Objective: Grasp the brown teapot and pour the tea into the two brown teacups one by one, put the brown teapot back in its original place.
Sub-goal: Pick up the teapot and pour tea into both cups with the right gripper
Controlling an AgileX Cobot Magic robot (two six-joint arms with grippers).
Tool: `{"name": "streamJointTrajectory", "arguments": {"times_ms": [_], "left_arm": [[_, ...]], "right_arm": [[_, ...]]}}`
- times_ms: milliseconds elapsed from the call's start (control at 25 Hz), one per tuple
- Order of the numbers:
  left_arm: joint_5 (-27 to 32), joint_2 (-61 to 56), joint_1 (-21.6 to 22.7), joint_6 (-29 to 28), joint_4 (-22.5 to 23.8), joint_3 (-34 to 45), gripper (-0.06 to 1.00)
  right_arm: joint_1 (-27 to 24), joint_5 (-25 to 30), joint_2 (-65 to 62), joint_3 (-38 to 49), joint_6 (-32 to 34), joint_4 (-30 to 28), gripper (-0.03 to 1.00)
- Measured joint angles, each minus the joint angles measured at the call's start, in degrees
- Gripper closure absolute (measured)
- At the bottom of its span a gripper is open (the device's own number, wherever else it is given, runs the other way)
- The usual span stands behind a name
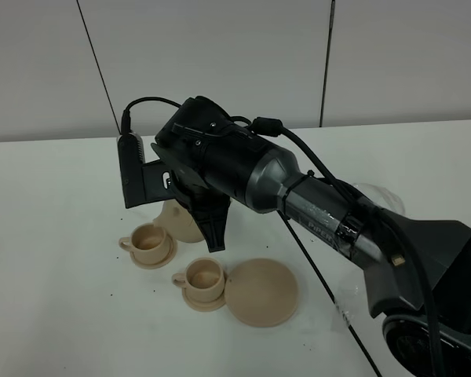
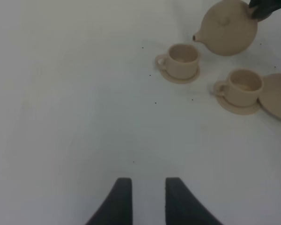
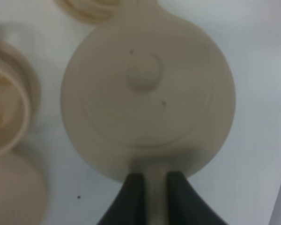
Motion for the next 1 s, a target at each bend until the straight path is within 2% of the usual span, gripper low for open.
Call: {"name": "streamJointTrajectory", "arguments": {"times_ms": [1000], "left_arm": [[0.0, 0.0, 0.0, 0.0, 0.0, 0.0, 0.7]], "right_arm": [[1.8, -0.7, 0.0, 0.0, -1.4, -0.6, 0.87]]}}
